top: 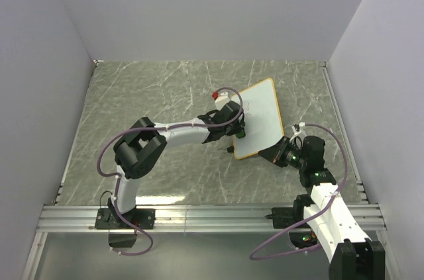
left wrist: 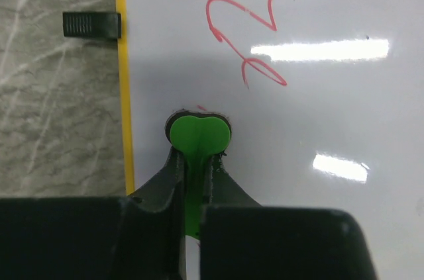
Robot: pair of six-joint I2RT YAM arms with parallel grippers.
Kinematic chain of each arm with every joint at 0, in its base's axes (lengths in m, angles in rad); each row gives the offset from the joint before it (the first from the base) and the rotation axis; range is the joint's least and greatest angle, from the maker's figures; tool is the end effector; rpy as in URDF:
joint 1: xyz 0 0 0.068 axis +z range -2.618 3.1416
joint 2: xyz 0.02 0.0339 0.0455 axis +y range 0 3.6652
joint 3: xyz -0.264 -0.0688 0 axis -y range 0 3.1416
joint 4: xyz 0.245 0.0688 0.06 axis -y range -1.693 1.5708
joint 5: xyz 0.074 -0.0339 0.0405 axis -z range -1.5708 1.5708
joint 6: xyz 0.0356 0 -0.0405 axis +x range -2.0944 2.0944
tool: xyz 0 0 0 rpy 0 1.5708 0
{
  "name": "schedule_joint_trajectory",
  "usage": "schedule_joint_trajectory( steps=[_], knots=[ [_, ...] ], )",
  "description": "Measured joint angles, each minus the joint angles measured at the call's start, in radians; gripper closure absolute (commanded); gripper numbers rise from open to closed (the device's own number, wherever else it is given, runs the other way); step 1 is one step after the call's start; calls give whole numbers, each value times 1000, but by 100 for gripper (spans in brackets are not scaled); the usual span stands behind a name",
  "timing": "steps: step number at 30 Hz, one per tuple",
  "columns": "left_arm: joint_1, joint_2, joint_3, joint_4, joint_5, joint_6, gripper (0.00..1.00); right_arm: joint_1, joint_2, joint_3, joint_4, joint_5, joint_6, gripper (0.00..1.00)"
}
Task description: Erase the whiteboard
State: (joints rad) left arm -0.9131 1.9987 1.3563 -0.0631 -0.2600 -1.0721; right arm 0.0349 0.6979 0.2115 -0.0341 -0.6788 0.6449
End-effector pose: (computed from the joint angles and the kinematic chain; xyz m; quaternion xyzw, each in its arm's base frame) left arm 0.2788 -0.3459 0.1847 -0.1257 0.8930 -0.2838 0.3258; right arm 0.1497 0.0276 0.1711 0.0858 0.8284 0.4292 0.3497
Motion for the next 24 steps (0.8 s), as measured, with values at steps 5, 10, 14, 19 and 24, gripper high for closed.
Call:
schedule_joint_trajectory(
  steps=[5,10,14,19,24],
  knots=[
    [-16,-6,-4,0,-3,-21,100,0,1,6,-12,-1,-1,100],
    [-5,2,26,-35,12,-13,100,0,8,13,-19,-1,-3,100],
    [31,48,110,-86,87,13,100,0,12,19,-13,8,-4,100],
    [101,148,273,-140,159,53,100,0,18,19,-9,7,-7,100],
    [175,269,458,-175,203,92,100,2,24,25,-12,5,-9,100]
  ],
)
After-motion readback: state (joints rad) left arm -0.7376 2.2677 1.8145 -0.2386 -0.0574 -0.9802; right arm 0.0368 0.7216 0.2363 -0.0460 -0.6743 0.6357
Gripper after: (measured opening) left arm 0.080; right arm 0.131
